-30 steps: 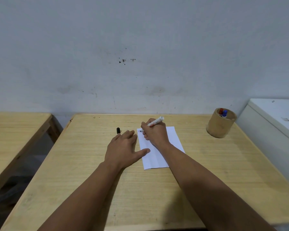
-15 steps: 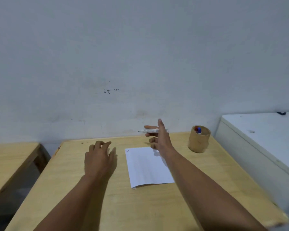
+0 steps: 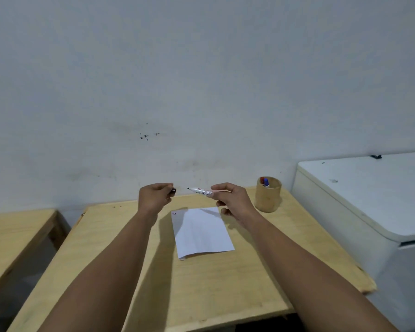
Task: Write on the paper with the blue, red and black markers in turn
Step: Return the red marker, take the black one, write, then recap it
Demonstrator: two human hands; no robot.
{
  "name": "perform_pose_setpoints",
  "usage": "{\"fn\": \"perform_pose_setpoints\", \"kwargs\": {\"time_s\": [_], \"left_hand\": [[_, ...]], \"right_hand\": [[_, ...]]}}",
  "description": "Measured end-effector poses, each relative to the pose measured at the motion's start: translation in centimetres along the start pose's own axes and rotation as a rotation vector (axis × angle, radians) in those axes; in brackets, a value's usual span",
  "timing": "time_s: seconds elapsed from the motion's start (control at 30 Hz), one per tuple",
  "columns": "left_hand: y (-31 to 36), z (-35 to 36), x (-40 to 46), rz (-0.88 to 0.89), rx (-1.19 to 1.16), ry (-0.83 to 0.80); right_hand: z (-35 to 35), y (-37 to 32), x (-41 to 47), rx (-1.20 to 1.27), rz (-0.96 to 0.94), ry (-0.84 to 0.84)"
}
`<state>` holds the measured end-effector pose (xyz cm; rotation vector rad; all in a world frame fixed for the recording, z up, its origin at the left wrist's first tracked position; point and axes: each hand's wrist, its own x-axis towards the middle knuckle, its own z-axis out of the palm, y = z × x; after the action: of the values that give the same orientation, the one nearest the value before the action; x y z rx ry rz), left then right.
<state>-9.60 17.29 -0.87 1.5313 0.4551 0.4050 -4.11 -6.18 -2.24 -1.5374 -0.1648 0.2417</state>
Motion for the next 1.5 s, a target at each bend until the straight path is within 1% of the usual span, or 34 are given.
{"fn": "perform_pose_setpoints", "kwargs": {"time_s": [0.1, 0.23, 0.5, 0.6, 0.73, 0.8, 0.93, 1.0, 1.07, 1.1, 1.17, 1.27, 1.37, 1.43, 1.5], "left_hand": [[1.0, 1.7, -0.4, -0.038, -0.102, -0.033], [1.6, 3.1, -1.0, -0.054, -0.143, -0.051], [2.3, 5.1, -1.6, -0.052, -0.088, -0.099], [2.4, 5.7, -1.8, -0.039, -0.044, -0.132], [3.1, 7.0, -1.7, -0.023, -0.01, -0.153], [3.8, 7.8, -1.6, 0.004, 0.037, -0.18], [5.8, 10.3, -1.7, 0.153, 0.131, -0.255], [6.8, 12.1, -1.7, 0.193, 0.063, -0.3], [7.2, 13.7, -1.5, 0.235, 0.02, -0.298], [7.0, 14.6, -1.3, 0.268, 0.07, -0.277], [5.8, 16.2, -0.7, 0.322, 0.261, -0.268], [2.9, 19.0, 0.3, 0.316, 0.492, -0.391], [0.2, 21.9, 0.8, 0.25, 0.615, -0.526], [-1.5, 23.6, 1.1, 0.237, 0.661, -0.559], [-2.8, 24.9, 1.4, 0.226, 0.652, -0.575]], "right_hand": [[0.1, -0.5, -0.4, 0.004, -0.088, 0.015], [-0.4, -0.9, -0.6, -0.013, -0.137, 0.027], [-1.3, -0.8, -0.5, -0.041, -0.145, 0.018], [-1.5, -0.8, -0.4, -0.077, -0.179, 0.012], [-2.1, -1.3, -0.3, -0.183, -0.274, 0.029], [-3.0, -2.0, -0.1, -0.264, -0.281, 0.037], [-4.7, -4.0, 0.7, -0.591, -0.275, 0.017], [-5.6, -5.7, 1.4, -0.695, -0.29, 0.06], [-7.0, -7.5, 2.1, -0.719, -0.324, 0.136], [-7.9, -8.2, 2.6, -0.714, -0.349, 0.187], [-9.9, -9.4, 3.7, -0.698, -0.389, 0.293], [-12.9, -10.0, 5.3, -0.687, -0.406, 0.41], [-15.0, -9.2, 6.4, -0.699, -0.384, 0.419], [-15.8, -7.9, 6.9, -0.724, -0.344, 0.401], [-16.3, -6.5, 7.2, -0.739, -0.296, 0.377]]}}
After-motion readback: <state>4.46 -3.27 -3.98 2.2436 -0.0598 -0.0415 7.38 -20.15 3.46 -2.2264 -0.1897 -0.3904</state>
